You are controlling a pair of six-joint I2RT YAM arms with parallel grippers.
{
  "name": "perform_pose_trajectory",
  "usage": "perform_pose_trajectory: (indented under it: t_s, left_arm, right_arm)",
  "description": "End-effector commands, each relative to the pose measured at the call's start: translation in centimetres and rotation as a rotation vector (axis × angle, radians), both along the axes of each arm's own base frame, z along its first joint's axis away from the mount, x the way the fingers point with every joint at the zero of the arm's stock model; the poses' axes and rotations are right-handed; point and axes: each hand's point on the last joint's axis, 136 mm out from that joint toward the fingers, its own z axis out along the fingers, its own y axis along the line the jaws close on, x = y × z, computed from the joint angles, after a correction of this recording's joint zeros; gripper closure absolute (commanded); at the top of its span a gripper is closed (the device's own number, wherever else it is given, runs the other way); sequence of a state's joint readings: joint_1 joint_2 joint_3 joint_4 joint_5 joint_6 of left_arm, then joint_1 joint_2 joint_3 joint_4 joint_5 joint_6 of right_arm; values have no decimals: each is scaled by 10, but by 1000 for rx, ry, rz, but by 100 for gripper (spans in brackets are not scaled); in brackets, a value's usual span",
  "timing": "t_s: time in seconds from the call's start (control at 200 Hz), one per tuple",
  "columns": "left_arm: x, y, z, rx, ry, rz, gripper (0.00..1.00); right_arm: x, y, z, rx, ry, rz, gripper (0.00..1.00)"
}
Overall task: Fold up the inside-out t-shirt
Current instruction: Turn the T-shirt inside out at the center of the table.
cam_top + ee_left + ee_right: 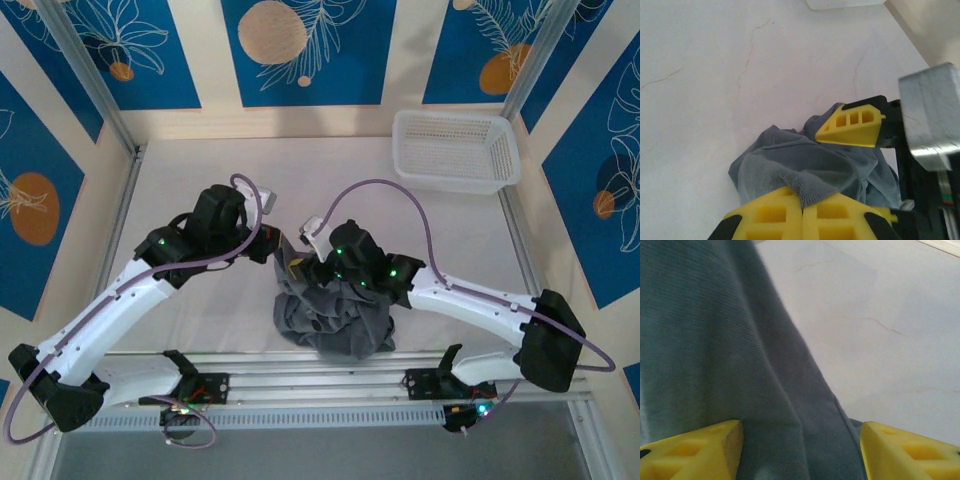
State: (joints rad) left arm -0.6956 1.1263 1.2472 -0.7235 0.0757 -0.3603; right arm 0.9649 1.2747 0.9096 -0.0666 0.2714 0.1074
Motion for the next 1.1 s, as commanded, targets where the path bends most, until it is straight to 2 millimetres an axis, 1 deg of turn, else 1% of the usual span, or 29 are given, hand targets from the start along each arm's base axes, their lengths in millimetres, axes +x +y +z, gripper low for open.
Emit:
perform_pose_trajectory:
  t_s: [0.0, 0.065, 0.165, 0.245, 0.285, 0.34, 0.375, 0.415, 0.485, 0.51, 0.64, 0.725, 0.77, 0.82, 0.875, 0.91, 0.955, 1.035, 1.095]
  left_arm:
    - [3, 3, 1, -3, 0, 17, 100]
    - [3, 0, 1, -14, 6, 9, 100]
    - [3, -1, 3, -23, 7, 8, 100]
    - [2, 0, 4, -26, 5, 11, 100]
    - [2, 0, 4, -27, 7, 11, 100]
    - [1, 0, 3, -28, 11, 10, 100]
    - [0, 1, 4, -29, 11, 11, 100]
    - [-1, 2, 3, -28, 13, 12, 100]
    - [-1, 3, 2, -26, 9, 14, 100]
    - [-2, 3, 1, -25, 12, 14, 100]
    - [-2, 1, 2, -37, 13, 10, 100]
    - [-2, -1, 3, -47, 16, 5, 100]
    - [-2, -2, 4, -52, 14, 3, 100]
    - [-1, -2, 4, -50, 15, 2, 100]
    - [-1, -1, 5, -42, 9, 5, 100]
    - [0, 2, 3, -27, 6, 14, 100]
    - [2, 7, 1, 2, -1, 30, 100]
    - [5, 14, -2, 26, -5, 50, 100]
    - [6, 15, 0, 1, -6, 48, 100]
  right_arm:
    - [-17, 11, 62, 177, -64, 77, 35]
    - [-22, 14, 69, 214, -57, 48, 36]
    - [-26, 24, 63, 215, -45, 5, 36]
    - [-18, 26, 54, 187, -63, -56, 36]
    - [-11, 24, 52, 179, -72, -100, 36]
    - [-1, 19, 53, 167, -85, -158, 46]
    - [1, 18, 53, 153, -93, -165, 55]
    - [4, 16, 52, 140, -94, -175, 62]
    - [5, 14, 50, 131, -84, -178, 70]
    - [5, 14, 48, 127, -77, -175, 71]
    - [3, 14, 38, 114, -56, -169, 71]
    - [9, 10, 29, 78, -61, -203, 69]
    - [13, 6, 24, 42, -68, -234, 64]
    - [21, 1, 17, -19, -80, -283, 55]
    - [29, -10, 9, -113, -92, -354, 50]
    - [34, -18, 6, -172, -99, -399, 50]
    - [35, -26, 5, -226, -101, -427, 53]
    - [26, -33, 6, -246, -80, -402, 56]
    - [17, -38, 0, -223, -42, -376, 56]
